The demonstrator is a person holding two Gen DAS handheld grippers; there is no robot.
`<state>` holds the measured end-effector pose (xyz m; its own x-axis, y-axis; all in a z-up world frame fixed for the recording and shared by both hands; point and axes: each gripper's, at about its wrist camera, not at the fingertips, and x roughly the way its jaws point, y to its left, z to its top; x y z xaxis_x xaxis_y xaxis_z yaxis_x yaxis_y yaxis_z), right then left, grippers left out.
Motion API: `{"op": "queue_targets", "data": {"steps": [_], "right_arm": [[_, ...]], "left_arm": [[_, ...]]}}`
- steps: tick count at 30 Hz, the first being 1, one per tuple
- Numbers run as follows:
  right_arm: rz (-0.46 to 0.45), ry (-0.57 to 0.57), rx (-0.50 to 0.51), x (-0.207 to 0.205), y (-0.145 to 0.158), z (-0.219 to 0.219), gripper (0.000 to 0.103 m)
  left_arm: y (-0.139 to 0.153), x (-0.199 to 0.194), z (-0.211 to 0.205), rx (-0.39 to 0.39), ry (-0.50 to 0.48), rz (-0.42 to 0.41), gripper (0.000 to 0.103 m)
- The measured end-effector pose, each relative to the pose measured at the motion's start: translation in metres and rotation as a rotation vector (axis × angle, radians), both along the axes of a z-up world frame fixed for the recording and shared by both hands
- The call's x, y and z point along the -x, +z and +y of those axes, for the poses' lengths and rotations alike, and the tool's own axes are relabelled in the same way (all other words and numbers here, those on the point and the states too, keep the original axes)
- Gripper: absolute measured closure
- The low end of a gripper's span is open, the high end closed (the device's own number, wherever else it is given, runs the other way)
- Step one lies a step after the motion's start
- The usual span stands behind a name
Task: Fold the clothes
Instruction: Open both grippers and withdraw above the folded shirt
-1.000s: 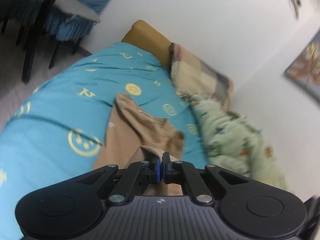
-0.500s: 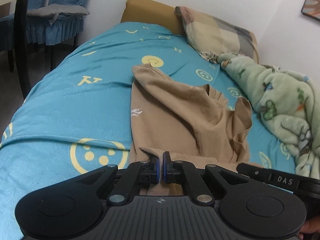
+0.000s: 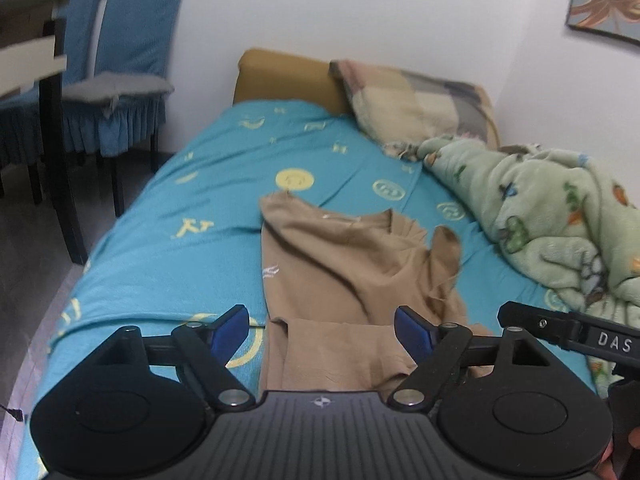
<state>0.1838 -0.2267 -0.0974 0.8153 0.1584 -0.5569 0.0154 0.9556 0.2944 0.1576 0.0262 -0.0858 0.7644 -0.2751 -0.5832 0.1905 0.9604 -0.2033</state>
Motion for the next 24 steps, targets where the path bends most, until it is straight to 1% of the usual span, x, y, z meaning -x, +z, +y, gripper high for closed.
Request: {"op": "queue_targets", "data": {"steps": [2,8,12,16,24], "right_arm": [[-0.026,-0.008,0.01,0.013,0.008,-0.001,0.013],[-0.114,0.011,0.08,0.042,0.032,0.003,0.013],[-0.143,0.008,0.07,0.057,0.04,0.002,0.013],[-0.152,-0.004,0.055,0.067,0.043,-0.001,0.013],[-0.158,-0.046,0.073,0.069,0.042,-0.006,0.013]], "left_arm": [[0.009,0.015,-0.002,-0.013,-0.009,-0.03,0.017],[0.034,0.054,-0.008,-0.042,-0.044,-0.112,0.017],[0.041,0.069,-0.011,-0.039,-0.051,-0.141,0.017],[0.042,0.074,-0.013,-0.045,-0.049,-0.148,0.017],[0.033,0.07,-0.016,-0.041,-0.067,-0.127,0.017]]}}
